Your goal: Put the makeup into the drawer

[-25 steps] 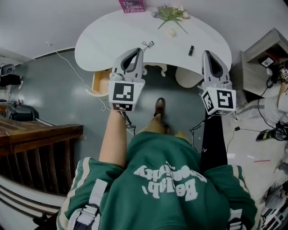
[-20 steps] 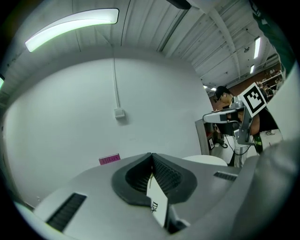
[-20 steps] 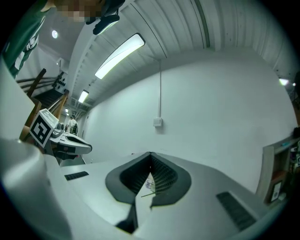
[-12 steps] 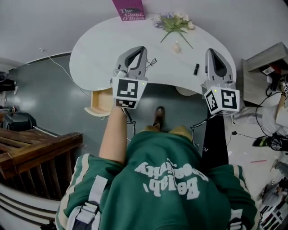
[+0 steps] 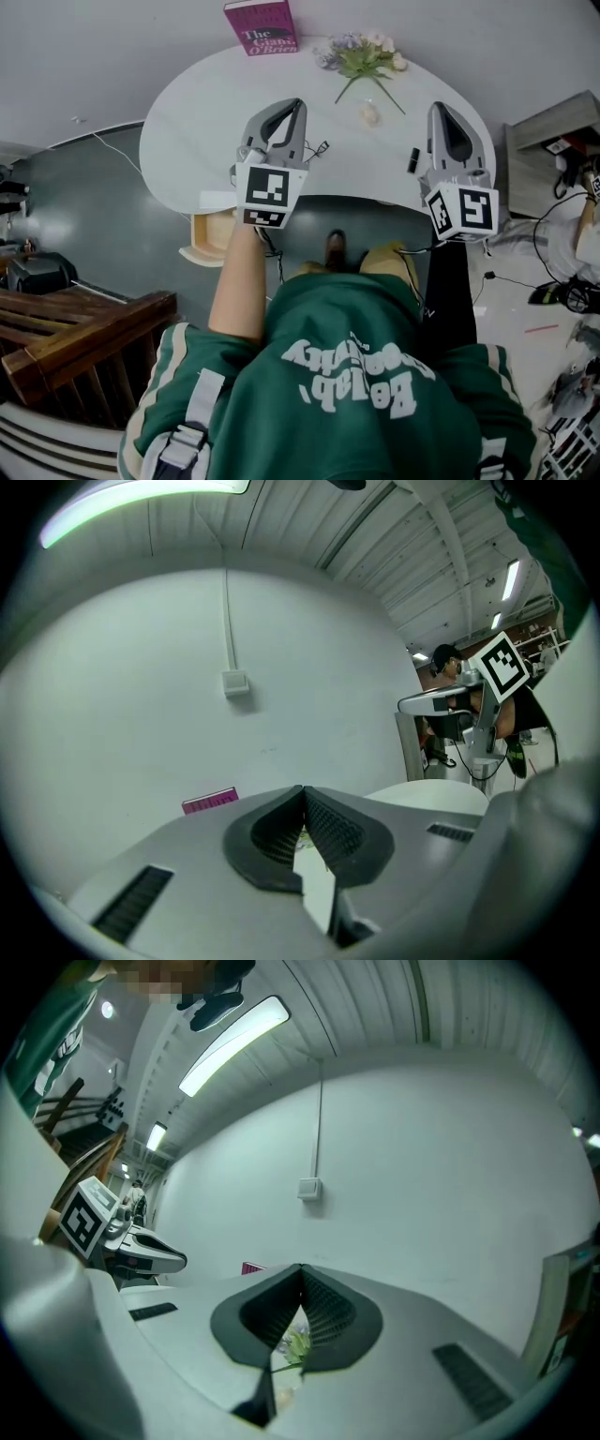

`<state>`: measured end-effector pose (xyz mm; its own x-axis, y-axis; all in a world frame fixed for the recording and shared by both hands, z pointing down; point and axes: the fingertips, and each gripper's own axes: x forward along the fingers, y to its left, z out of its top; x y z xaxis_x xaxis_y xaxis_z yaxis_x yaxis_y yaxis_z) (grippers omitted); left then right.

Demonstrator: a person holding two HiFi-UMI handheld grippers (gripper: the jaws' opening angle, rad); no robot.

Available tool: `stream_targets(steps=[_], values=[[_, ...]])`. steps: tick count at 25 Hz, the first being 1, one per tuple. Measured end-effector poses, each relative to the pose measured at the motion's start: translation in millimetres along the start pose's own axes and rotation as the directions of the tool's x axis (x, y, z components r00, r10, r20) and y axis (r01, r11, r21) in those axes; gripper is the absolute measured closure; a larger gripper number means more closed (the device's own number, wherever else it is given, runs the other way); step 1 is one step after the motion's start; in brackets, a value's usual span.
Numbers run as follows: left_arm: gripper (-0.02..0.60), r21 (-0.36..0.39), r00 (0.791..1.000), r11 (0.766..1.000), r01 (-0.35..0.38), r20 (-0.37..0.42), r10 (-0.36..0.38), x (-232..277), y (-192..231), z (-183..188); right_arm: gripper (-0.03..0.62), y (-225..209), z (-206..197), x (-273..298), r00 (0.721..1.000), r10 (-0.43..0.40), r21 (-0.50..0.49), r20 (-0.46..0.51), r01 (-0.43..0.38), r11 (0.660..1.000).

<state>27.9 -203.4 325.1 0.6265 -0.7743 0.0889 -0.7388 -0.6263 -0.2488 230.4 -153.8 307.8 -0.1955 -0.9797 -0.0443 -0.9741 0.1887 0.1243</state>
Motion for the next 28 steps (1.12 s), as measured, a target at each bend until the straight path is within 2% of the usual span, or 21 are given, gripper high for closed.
stream_targets(steps=[6,13,15,18,20,22,25,26,27,28], values=[[0.566,0.003,1.000,1.000,0.021,-0.010,-0.021,14.9,-2.8,-8.3,0.585,-15.4,3.1,6.3,0.999,-0.030,-0.004,0.013,0.030,1.000],[0.565,0.000,0.999,0.999,0.033,-0.002,-0.033,28.1,-6.1,-5.6,0.585,-20.2,6.4,22.4,1.000,-0.011,-0.006,0.026,0.012,1.000],[0.566,0.008,0.999,0.999,0.047,-0.026,-0.047,33.1,-8.6,-13.3,0.585,-19.7,4.7,23.8,1.000,-0.010,-0.003,0.022,0.010,1.000],[0.565,0.012,0.989,0.997,0.079,-0.126,-0.077,45.9,-14.7,-46.6,0.585,-20.0,-0.9,24.3,1.000,-0.007,-0.002,0.007,0.007,1.000],[0.563,-0.026,0.969,0.991,0.129,-0.208,-0.131,55.2,-27.6,-80.1,0.585,-21.9,-7.0,24.2,1.000,-0.008,0.000,-0.008,0.008,1.000],[0.563,-0.082,0.934,0.982,0.171,-0.303,-0.188,59.8,-42.8,-118.4,0.585,-23.0,-12.1,24.9,1.000,-0.009,0.014,-0.019,0.009,1.000],[0.558,-0.141,0.855,0.964,0.226,-0.445,-0.266,60.7,-64.3,-174.0,0.585,-24.0,-13.7,26.9,1.000,-0.005,0.037,-0.021,0.006,0.999],[0.523,-0.151,0.824,0.958,0.246,-0.487,-0.288,60.2,-70.8,-190.7,0.585,-24.1,-13.7,28.4,1.000,-0.002,0.038,-0.021,0.003,0.999],[0.458,-0.159,0.796,0.952,0.261,-0.522,-0.306,59.6,-76.2,-205.3,0.585,-24.0,-13.9,30.1,1.000,0.001,0.036,-0.022,-0.001,0.999],[0.451,-0.164,0.773,0.949,0.270,-0.550,-0.316,59.1,-79.8,-217.4,0.585,-23.6,-14.7,31.9,1.000,0.005,0.034,-0.025,-0.004,0.999]])
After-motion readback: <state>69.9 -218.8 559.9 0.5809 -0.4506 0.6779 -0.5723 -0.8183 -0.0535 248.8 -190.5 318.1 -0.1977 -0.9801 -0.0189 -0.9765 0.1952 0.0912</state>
